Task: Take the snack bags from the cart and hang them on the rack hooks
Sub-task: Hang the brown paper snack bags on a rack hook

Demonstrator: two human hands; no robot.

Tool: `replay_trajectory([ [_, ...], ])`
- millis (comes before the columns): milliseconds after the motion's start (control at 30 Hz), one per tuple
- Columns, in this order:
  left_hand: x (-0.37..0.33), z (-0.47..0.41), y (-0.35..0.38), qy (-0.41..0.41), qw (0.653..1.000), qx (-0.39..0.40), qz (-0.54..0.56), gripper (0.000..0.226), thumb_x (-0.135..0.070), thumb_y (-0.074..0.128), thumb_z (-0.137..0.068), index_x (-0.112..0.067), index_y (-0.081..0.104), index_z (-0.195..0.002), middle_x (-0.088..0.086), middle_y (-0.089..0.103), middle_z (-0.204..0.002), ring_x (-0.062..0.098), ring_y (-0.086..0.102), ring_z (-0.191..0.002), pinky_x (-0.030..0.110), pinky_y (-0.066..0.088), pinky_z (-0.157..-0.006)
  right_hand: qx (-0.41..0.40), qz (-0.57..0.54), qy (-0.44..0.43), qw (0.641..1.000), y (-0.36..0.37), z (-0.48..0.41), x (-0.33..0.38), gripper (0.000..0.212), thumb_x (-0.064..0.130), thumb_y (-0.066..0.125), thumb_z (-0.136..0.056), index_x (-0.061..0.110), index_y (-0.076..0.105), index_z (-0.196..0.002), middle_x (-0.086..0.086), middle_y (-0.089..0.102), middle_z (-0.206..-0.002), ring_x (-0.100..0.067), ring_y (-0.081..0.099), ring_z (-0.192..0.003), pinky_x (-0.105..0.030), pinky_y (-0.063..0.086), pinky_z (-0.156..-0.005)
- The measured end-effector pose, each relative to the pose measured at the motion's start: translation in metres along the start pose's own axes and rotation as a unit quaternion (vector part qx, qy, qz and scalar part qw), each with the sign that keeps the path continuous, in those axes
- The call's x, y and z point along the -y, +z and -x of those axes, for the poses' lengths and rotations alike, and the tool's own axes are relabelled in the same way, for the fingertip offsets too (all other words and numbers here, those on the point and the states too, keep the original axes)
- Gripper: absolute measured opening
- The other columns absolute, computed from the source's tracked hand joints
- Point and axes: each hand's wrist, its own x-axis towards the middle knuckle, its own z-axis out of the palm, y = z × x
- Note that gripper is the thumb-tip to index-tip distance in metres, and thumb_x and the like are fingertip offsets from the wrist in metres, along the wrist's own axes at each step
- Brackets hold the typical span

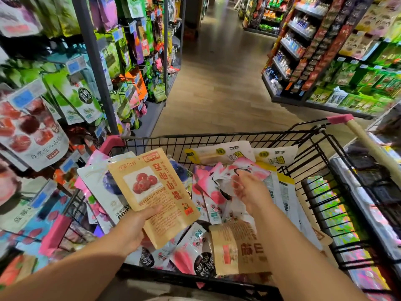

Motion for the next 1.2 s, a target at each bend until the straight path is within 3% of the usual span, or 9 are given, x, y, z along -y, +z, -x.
replay_trajectory([
  [133, 0.001, -0.004, -0.002, -0.02, 1.0, -0.004, -0.003, 0.054, -0.019, 0.076, -0.066, -0.01, 0.064, -0.118, 0.01, 0.07, -0.114, 0.031, 0.063, -0.111, 0.055, 0.037, -0.107, -0.002, 0.02, -0.003, 1.0, 0.009, -0.031, 0.006, 0.023, 0.025, 0.058, -0.097, 0.009, 0.065, -0.112, 0.001, 0.066, -0.087, -0.006, 0.059, -0.061, -0.015, 0.041, -0.041],
  [233, 0.001, -0.004, 0.0, -0.032, 0.999, -0.017, -0.029, 0.052, -0.022, 0.077, -0.064, -0.013, 0.067, -0.113, 0.006, 0.073, -0.108, 0.028, 0.065, -0.107, 0.054, 0.038, -0.106, -0.007, 0.068, 0.012, 0.998, 0.013, -0.047, 0.014, 0.022, 0.037, 0.054, -0.097, 0.019, 0.068, -0.097, 0.005, 0.063, -0.067, -0.007, 0.047, -0.043, -0.016, 0.031, -0.038],
  [400, 0.005, -0.003, -0.005, -0.047, 0.997, -0.023, -0.055, 0.069, -0.039, 0.094, -0.043, -0.016, 0.07, -0.104, 0.004, 0.075, -0.098, 0.028, 0.07, -0.094, 0.048, 0.048, -0.093, 0.078, 0.163, 0.004, 0.984, 0.021, -0.05, 0.021, 0.016, 0.032, 0.059, -0.096, 0.019, 0.068, -0.094, 0.001, 0.067, -0.077, -0.012, 0.054, -0.059, -0.027, 0.042, -0.05],
  [500, 0.009, -0.004, -0.008, -0.046, 0.997, -0.016, -0.061, 0.053, -0.026, 0.087, -0.061, -0.013, 0.068, -0.109, 0.008, 0.074, -0.105, 0.027, 0.071, -0.093, 0.043, 0.051, -0.085, 0.214, 0.343, 0.013, 0.914, 0.018, -0.035, 0.008, 0.007, 0.031, 0.067, -0.091, 0.024, 0.068, -0.091, -0.001, 0.069, -0.094, -0.014, 0.063, -0.08, -0.033, 0.053, -0.077],
  [667, 0.011, -0.006, -0.007, -0.055, 0.996, -0.034, -0.056, 0.045, -0.018, 0.076, -0.065, -0.009, 0.068, -0.108, 0.008, 0.074, -0.103, 0.028, 0.068, -0.099, 0.042, 0.05, -0.084, 0.332, 0.617, -0.01, 0.714, 0.014, -0.007, -0.034, 0.033, 0.056, 0.064, -0.085, 0.03, 0.066, -0.105, 0.007, 0.059, -0.116, -0.013, 0.058, -0.106, -0.024, 0.044, -0.083],
  [800, 0.011, -0.005, -0.005, -0.044, 0.995, -0.046, -0.073, 0.036, -0.018, 0.076, -0.069, -0.014, 0.068, -0.104, 0.003, 0.076, -0.094, 0.025, 0.068, -0.095, 0.04, 0.05, -0.079, 0.28, 0.692, -0.006, 0.665, 0.027, 0.013, -0.05, 0.066, 0.078, 0.057, -0.073, 0.026, 0.06, -0.114, 0.003, 0.063, -0.112, -0.019, 0.057, -0.101, -0.031, 0.046, -0.079],
  [933, 0.011, -0.005, -0.007, -0.035, 0.996, -0.044, -0.066, 0.028, -0.015, 0.072, -0.077, -0.015, 0.068, -0.105, 0.003, 0.076, -0.096, 0.027, 0.067, -0.101, 0.047, 0.047, -0.094, 0.232, 0.809, -0.023, 0.539, 0.041, 0.033, -0.06, 0.077, 0.069, 0.065, -0.073, 0.029, 0.045, -0.136, -0.005, 0.048, -0.134, -0.031, 0.043, -0.128, -0.05, 0.036, -0.102],
  [1033, 0.01, -0.001, -0.008, -0.023, 0.998, -0.023, -0.058, 0.039, -0.018, 0.072, -0.07, -0.014, 0.067, -0.109, 0.004, 0.075, -0.102, 0.026, 0.067, -0.103, 0.05, 0.044, -0.102, 0.204, 0.828, -0.001, 0.523, 0.046, 0.034, -0.056, 0.054, 0.031, 0.062, -0.085, 0.034, 0.046, -0.137, -0.006, 0.049, -0.135, -0.031, 0.046, -0.126, -0.048, 0.042, -0.103],
  [1200, 0.011, 0.0, -0.014, 0.014, 1.0, 0.002, -0.021, 0.044, -0.015, 0.072, -0.069, -0.014, 0.066, -0.113, 0.005, 0.072, -0.112, 0.026, 0.062, -0.113, 0.052, 0.035, -0.109, 0.132, 0.819, -0.063, 0.555, 0.04, 0.033, -0.028, 0.028, 0.008, 0.054, -0.088, 0.012, 0.062, -0.115, -0.006, 0.063, -0.117, -0.027, 0.061, -0.109, -0.033, 0.049, -0.078],
])
